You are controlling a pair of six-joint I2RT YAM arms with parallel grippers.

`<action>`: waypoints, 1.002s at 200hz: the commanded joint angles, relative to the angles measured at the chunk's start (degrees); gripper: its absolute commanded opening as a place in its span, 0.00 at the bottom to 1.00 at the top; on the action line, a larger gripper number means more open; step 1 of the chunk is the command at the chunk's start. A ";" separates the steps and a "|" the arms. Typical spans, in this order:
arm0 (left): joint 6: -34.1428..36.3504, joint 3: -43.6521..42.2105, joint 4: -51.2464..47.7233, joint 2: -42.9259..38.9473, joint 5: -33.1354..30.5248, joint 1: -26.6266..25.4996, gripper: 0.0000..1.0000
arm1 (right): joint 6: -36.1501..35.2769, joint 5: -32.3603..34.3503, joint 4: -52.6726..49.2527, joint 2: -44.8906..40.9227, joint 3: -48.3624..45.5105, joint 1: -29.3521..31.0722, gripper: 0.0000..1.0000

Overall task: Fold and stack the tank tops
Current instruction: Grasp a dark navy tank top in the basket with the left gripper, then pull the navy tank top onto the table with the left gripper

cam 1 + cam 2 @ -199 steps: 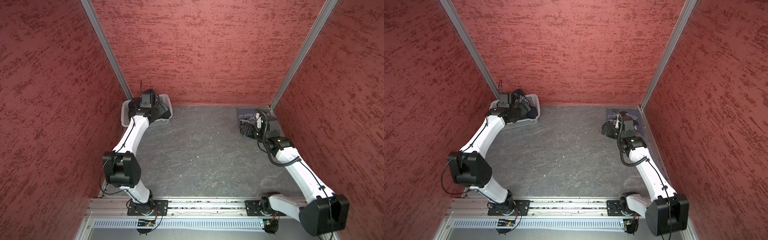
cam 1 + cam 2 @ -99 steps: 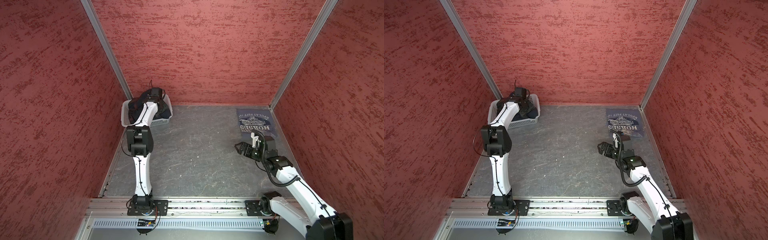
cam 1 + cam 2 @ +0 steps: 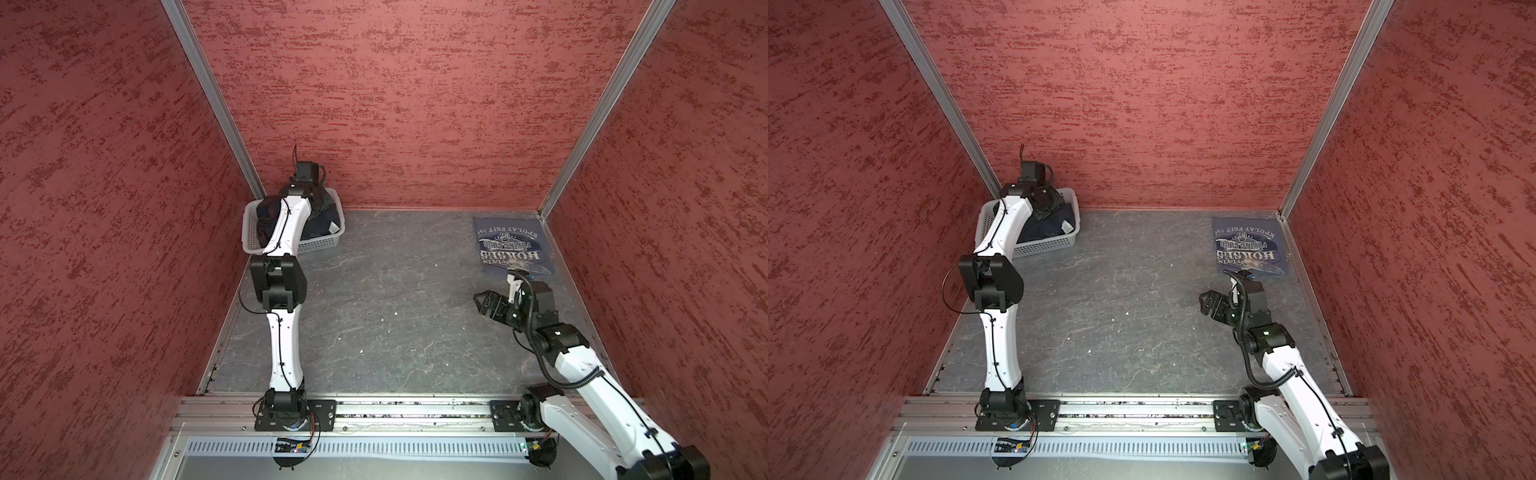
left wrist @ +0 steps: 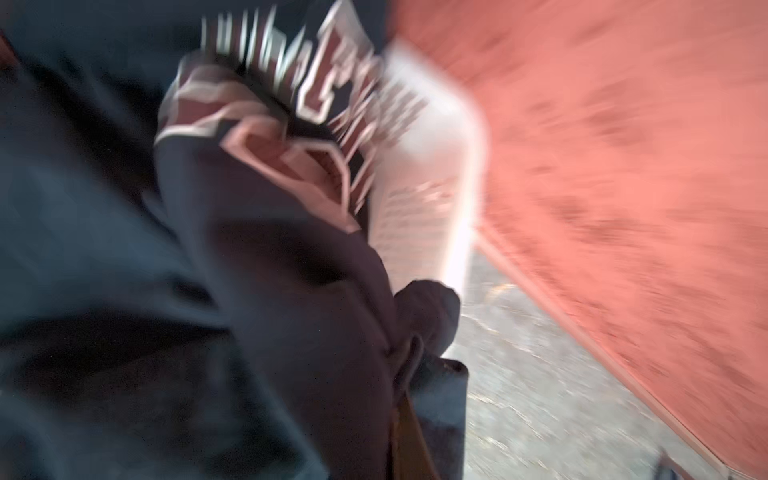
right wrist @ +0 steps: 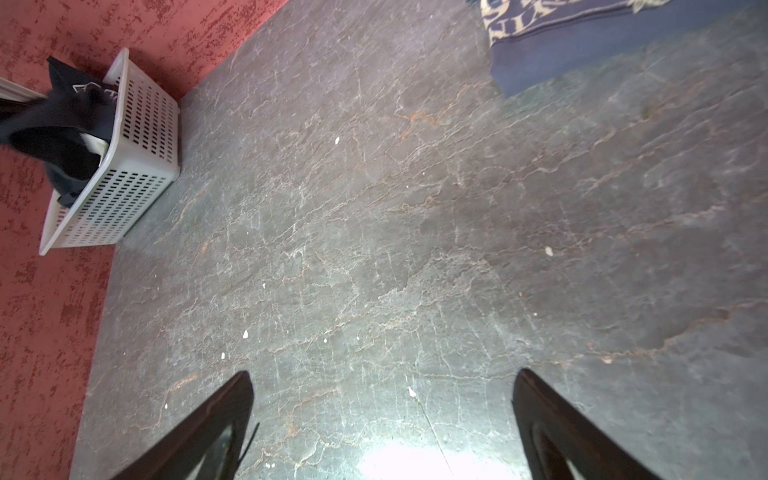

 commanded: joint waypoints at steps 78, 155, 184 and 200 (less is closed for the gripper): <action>26.55 13.80 8.82 -23.94 -7.89 -32.12 0.00 | 1.54 3.33 0.50 -1.05 -0.24 0.34 0.98; 10.94 -32.11 19.57 -38.99 -0.70 -40.49 0.01 | -0.21 7.45 -3.43 -3.43 2.85 0.38 0.98; 3.35 -56.57 27.19 -45.32 -1.31 -39.60 0.16 | -0.07 7.17 -2.96 -2.32 3.00 0.34 0.98; -0.93 -64.02 24.05 -46.12 -4.77 -38.36 0.48 | 0.04 5.76 -2.06 -0.92 2.89 0.36 0.98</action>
